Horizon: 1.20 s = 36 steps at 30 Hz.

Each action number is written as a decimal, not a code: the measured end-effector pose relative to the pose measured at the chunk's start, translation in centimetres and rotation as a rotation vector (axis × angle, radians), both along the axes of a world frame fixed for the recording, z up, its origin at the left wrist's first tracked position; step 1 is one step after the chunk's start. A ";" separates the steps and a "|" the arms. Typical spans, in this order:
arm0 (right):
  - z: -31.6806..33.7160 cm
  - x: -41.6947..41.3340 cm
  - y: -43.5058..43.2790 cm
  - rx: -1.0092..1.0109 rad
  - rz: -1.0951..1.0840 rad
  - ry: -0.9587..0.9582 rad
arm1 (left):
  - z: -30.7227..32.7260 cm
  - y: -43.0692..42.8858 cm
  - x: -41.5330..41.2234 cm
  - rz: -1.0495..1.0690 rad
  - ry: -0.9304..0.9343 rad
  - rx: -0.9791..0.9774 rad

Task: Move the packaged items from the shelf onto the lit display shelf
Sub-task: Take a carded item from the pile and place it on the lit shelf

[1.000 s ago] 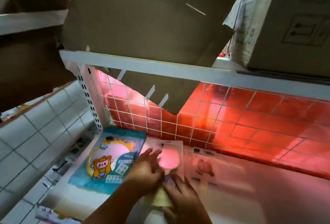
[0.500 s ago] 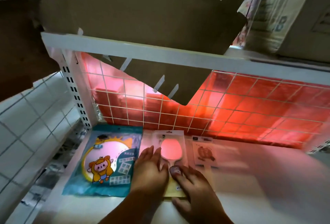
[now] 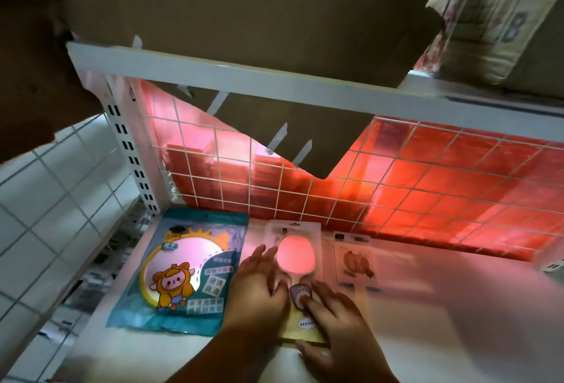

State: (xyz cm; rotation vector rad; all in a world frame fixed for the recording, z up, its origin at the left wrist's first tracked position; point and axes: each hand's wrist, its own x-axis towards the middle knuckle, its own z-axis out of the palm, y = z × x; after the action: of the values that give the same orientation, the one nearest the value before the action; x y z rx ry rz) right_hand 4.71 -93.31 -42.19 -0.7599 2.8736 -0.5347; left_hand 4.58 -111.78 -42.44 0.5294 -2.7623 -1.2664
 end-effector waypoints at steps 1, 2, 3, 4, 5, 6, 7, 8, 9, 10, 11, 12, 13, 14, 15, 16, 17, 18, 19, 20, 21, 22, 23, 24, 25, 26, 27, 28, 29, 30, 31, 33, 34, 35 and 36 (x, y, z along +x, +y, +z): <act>0.1 0.0 0.0 0.017 -0.004 -0.029 | 0.1 0.1 0.1 -0.002 -0.005 0.015; 0.2 -0.1 0.0 0.028 0.007 -0.027 | 0.2 0.2 0.2 0.004 -0.002 0.025; 0.0 -0.1 0.1 0.022 0.016 -0.026 | 0.2 0.3 0.5 0.004 0.002 0.021; 0.2 -0.2 0.1 0.020 0.022 -0.027 | 0.2 0.5 0.7 -0.007 0.004 -0.006; 0.1 -0.1 0.0 0.012 0.017 -0.032 | 0.1 0.7 1.0 -0.026 0.005 -0.043; 0.1 0.0 0.0 0.035 0.007 -0.039 | -0.2 0.7 1.2 -0.044 0.004 -0.080; 0.1 0.1 0.0 0.024 -0.001 -0.024 | -0.4 0.7 1.3 -0.053 -0.002 -0.102; 0.3 0.2 0.0 0.003 -0.003 -0.015 | -0.5 0.6 1.4 -0.058 -0.014 -0.109; 0.0 0.2 0.0 -0.011 0.001 -0.017 | -0.6 0.6 1.4 -0.063 -0.020 -0.112; 0.3 0.3 -0.1 -0.005 0.010 -0.042 | -0.7 0.5 1.5 -0.072 -0.019 -0.118; 0.4 0.3 0.0 -0.008 0.028 -0.059 | -0.6 0.6 1.5 -0.079 -0.019 -0.123; 0.6 0.2 0.0 -0.012 0.041 -0.054 | -0.6 0.6 1.6 -0.078 -0.018 -0.125; 0.5 0.3 0.1 -0.021 0.042 -0.030 | -0.5 0.6 1.6 -0.078 -0.020 -0.127; 0.7 0.3 0.1 -0.001 0.037 -0.022 | -0.5 0.6 1.6 -0.078 -0.016 -0.131; 1.0 0.4 0.1 0.005 0.036 -0.040 | -0.5 0.5 1.6 -0.080 -0.014 -0.135; 1.7 0.5 0.0 0.017 0.023 -0.055 | -0.5 0.5 1.6 -0.083 -0.012 -0.136; 1.7 0.5 -0.1 0.011 0.033 -0.068 | -0.4 0.4 1.6 -0.085 -0.011 -0.132; 1.5 0.4 -0.1 0.005 0.062 -0.015 | -0.4 0.4 1.5 -0.086 -0.007 -0.129; 0.9 0.4 0.2 0.010 0.085 -0.030 | -0.5 0.3 1.5 -0.087 -0.004 -0.126; 0.8 0.3 0.4 -0.001 0.097 -0.043 | -0.5 0.3 1.5 -0.086 0.000 -0.124; 0.4 0.2 0.5 0.003 0.104 -0.030 | -0.5 0.3 1.5 -0.089 0.003 -0.122; 0.4 0.1 0.6 0.007 0.105 -0.011 | -0.6 0.3 1.6 -0.094 0.007 -0.124; 0.0 0.1 0.5 0.010 0.101 -0.027 | -0.6 0.3 1.6 -0.101 0.009 -0.129; 0.2 0.1 0.3 0.018 0.105 -0.057 | -0.7 0.2 1.7 -0.109 0.011 -0.134; 0.1 0.1 0.3 0.020 0.108 -0.055 | -0.8 0.1 1.7 -0.117 0.011 -0.136; 0.1 0.1 0.4 0.009 0.107 -0.039 | -0.9 0.0 1.7 -0.125 0.011 -0.138; -0.1 0.1 0.5 0.008 0.109 -0.028 | -0.9 -0.1 1.8 -0.130 0.013 -0.141; 0.0 0.1 0.5 0.008 0.112 -0.032 | -1.0 -0.1 1.9 -0.130 0.018 -0.144; 0.2 0.2 0.5 0.012 0.114 -0.041 | -1.0 -0.1 1.9 -0.127 0.026 -0.142; 0.3 0.2 0.5 0.014 0.114 -0.044 | -1.1 -0.1 2.0 -0.121 0.036 -0.135; 0.3 0.2 0.5 0.009 0.103 -0.055 | -1.1 0.0 2.0 -0.112 0.046 -0.124; 0.3 0.2 0.5 -0.040 0.069 -0.053 | -1.2 0.1 2.2 -0.088 0.057 -0.106; 0.1 0.3 0.6 -0.083 0.048 -0.040 | -1.3 0.1 2.3 -0.079 0.061 -0.103; 0.0 0.3 0.6 -0.123 0.013 -0.042 | -1.3 0.2 2.3 -0.074 0.067 -0.100; -0.2 0.5 0.7 -0.156 -0.028 -0.036 | -1.4 0.2 2.4 -0.069 0.075 -0.092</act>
State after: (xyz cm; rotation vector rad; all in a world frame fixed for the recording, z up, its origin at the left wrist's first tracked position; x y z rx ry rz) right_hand 5.17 -92.57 -42.35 -0.7237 2.8386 -0.7759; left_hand 6.99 -111.58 -43.81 0.3760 -2.7823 -1.1400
